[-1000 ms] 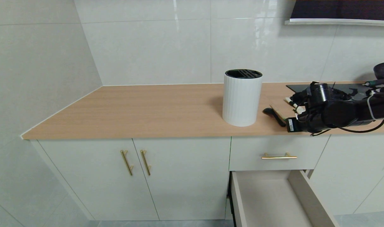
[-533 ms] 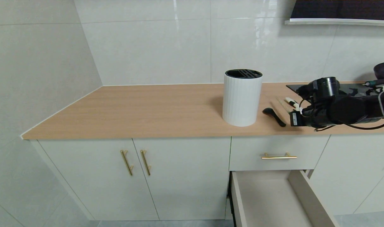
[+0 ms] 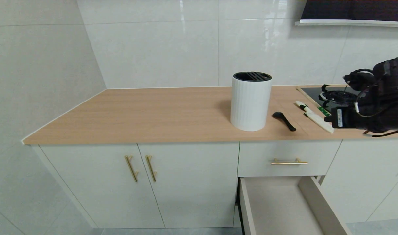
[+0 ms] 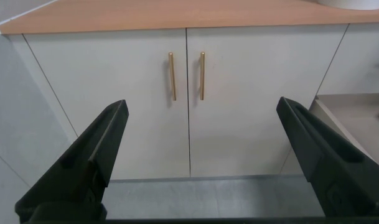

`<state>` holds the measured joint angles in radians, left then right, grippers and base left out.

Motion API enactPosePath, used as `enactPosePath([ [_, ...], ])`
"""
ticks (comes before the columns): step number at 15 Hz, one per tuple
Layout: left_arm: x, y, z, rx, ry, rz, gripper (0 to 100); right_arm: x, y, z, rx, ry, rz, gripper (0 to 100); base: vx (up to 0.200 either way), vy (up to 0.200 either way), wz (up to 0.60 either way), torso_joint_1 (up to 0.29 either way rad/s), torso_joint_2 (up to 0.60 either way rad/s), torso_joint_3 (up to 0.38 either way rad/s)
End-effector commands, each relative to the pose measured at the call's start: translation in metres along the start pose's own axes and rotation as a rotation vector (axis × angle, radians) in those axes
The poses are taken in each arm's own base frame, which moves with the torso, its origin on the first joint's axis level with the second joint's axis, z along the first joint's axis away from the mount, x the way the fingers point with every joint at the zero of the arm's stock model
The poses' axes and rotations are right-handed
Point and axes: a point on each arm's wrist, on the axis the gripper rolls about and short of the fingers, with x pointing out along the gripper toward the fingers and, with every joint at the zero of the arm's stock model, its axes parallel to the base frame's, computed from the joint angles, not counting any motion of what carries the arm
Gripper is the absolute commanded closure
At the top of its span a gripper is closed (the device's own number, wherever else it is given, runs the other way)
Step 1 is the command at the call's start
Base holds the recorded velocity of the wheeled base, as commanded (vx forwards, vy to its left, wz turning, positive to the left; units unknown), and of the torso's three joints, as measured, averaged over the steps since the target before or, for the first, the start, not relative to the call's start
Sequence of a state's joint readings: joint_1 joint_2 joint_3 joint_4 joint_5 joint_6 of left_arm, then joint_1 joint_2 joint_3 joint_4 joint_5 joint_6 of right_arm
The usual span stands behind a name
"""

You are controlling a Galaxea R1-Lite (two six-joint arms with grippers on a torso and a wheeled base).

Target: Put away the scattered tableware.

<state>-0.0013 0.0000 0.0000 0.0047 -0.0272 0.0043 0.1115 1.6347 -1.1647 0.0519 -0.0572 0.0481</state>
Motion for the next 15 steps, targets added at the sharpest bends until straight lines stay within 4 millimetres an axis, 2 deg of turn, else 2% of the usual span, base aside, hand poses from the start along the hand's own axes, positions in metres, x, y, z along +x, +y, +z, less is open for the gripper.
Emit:
enactPosePath([
  [1, 0.000, 0.000, 0.000, 0.002, 0.000, -0.001, 0, -0.073, -0.003, -0.024, -0.005, -0.013, 0.053, 100, 0.000, 0.000, 0.00, 0.000, 0.00, 0.000],
  [4, 0.000, 0.000, 0.000, 0.000, 0.000, -0.001, 0, -0.123, -0.008, -0.054, -0.011, 0.046, 0.085, 100, 0.000, 0.000, 0.00, 0.000, 0.00, 0.000],
  [5, 0.000, 0.000, 0.000, 0.000, 0.000, -0.001, 0, -0.133, -0.008, -0.061, -0.019, 0.064, 0.087, 100, 0.000, 0.000, 0.00, 0.000, 0.00, 0.000],
  [6, 0.000, 0.000, 0.000, 0.000, 0.000, -0.001, 0, -0.154, -0.009, -0.076, -0.056, 0.083, 0.098, 100, 0.000, 0.000, 0.00, 0.000, 0.00, 0.000],
  [8, 0.000, 0.000, 0.000, 0.000, 0.000, -0.001, 0, -0.171, -0.008, -0.094, -0.087, 0.147, 0.134, 100, 0.000, 0.000, 0.00, 0.000, 0.00, 0.000],
  [10, 0.000, 0.000, 0.000, 0.000, 0.000, -0.001, 0, -0.169, -0.007, -0.113, -0.107, 0.292, 0.156, 100, 0.000, 0.000, 0.00, 0.000, 0.00, 0.000],
  [12, 0.000, 0.000, 0.000, 0.000, 0.000, -0.001, 0, -0.149, -0.004, -0.133, -0.114, 0.452, 0.167, 100, 0.000, 0.000, 0.00, 0.000, 0.00, 0.000],
  [15, 0.000, 0.000, 0.000, 0.000, 0.000, -0.001, 0, -0.105, 0.003, -0.145, -0.086, 0.693, 0.251, 100, 0.000, 0.000, 0.00, 0.000, 0.00, 0.000],
])
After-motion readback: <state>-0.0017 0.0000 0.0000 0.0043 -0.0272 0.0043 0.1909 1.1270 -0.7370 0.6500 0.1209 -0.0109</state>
